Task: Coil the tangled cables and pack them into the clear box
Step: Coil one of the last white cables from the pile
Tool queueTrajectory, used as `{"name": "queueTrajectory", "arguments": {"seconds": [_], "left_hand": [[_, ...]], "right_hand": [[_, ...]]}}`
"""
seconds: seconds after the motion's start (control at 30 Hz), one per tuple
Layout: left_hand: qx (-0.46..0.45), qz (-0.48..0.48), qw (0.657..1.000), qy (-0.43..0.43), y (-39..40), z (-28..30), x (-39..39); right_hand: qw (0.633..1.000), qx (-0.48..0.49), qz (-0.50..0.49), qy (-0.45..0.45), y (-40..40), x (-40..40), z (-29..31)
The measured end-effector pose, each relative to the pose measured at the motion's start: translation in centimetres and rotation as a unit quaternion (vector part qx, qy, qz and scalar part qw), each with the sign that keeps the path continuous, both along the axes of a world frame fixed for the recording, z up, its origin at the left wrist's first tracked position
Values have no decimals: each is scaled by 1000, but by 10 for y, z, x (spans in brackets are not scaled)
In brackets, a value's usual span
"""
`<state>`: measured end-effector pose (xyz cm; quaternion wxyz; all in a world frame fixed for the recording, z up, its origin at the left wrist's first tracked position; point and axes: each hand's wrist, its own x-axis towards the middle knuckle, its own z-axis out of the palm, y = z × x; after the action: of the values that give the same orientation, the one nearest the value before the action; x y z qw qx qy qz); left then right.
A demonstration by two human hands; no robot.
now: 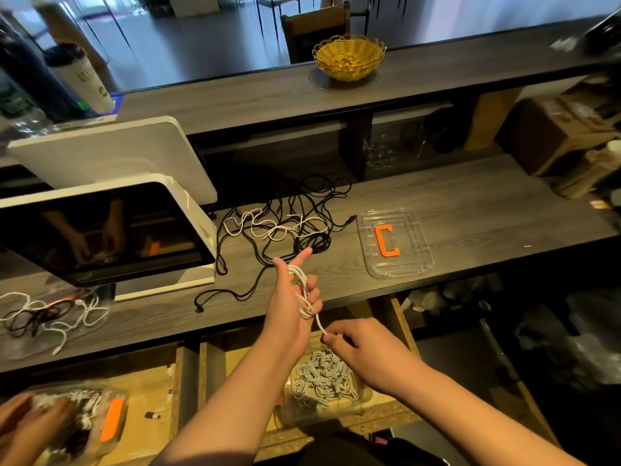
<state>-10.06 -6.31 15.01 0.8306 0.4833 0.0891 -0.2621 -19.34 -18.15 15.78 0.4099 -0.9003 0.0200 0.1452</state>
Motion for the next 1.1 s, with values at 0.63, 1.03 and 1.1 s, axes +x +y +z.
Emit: {"name": "queueTrajectory", "arguments": {"seconds": [0.63,1.03,1.1], "left_hand": [[182,-351,918,23,14,14,-20],[182,-379,906,-58,24,12,-25],[188,-312,930,-49,23,12,-24]], "right_hand": [[988,5,-34,-153,-21,19,27],[982,60,-105,-146,-41,30,27],[982,77,-108,-135,-39,29,25]]}}
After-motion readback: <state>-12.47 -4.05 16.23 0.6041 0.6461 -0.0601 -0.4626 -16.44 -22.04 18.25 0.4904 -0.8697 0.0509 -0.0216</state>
